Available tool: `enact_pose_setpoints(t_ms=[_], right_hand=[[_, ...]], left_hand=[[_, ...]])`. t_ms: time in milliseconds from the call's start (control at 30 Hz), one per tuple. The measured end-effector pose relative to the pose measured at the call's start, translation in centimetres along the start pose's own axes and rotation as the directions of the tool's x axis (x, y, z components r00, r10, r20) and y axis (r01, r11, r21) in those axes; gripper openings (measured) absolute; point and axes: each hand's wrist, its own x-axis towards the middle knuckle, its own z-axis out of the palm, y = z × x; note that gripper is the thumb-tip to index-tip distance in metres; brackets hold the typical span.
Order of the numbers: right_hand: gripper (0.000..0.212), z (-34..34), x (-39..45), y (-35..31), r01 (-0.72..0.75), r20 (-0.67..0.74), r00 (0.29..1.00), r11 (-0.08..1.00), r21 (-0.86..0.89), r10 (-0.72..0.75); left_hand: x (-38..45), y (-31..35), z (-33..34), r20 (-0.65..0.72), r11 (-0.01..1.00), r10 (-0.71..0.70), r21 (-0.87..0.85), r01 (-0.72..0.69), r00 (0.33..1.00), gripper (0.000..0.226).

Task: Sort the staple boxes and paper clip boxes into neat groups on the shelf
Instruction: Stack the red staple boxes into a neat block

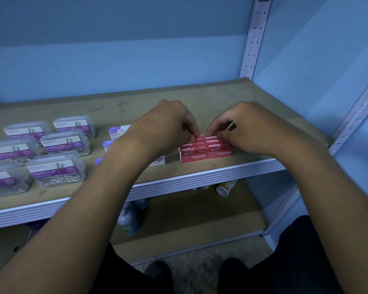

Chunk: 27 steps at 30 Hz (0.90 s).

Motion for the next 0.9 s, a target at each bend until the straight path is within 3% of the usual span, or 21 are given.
enact_pose_setpoints(t_ms=[100,200,333,500,700,900], right_hand=[[0.03,-0.1,0.0,-0.1,0.008,0.044,0.999,0.999,-0.032,-0.006],[0.021,-0.5,-0.2,-0.1,-0.006,0.124,0.992,1.0,-0.014,0.008],[0.049,-0.7,-0.7,-0.3,-0.009,0.21,0.978,1.0,-0.026,0.014],[0.049,-0.4,-0.4,-0.5,-0.012,0.137,0.99,0.996,-0.088,0.024],[0.051,-0.4,-0.3,-0.5,-0.021,0.159,0.987,0.996,-0.091,0.035],[0.052,-0.5,-0.3,-1.0,0.02,0.08,0.997,1.0,-0.021,-0.018]], left_hand=[[-0.2,0.1,0.1,0.007,1.0,0.003,-0.001,-0.003,1.0,0.015],[-0.6,0.4,0.0,0.062,0.999,0.029,-0.019,-0.028,0.998,0.028],[-0.8,0.8,-0.2,0.129,0.997,0.068,0.038,-0.073,0.989,0.053],[-0.7,0.7,-0.1,0.113,0.996,0.069,0.05,-0.075,0.991,0.042],[-0.7,0.6,0.0,0.099,0.995,0.076,0.055,-0.082,0.992,0.042],[-1.4,-0.5,-1.4,-0.019,0.998,0.063,-0.003,-0.063,0.998,0.037]])
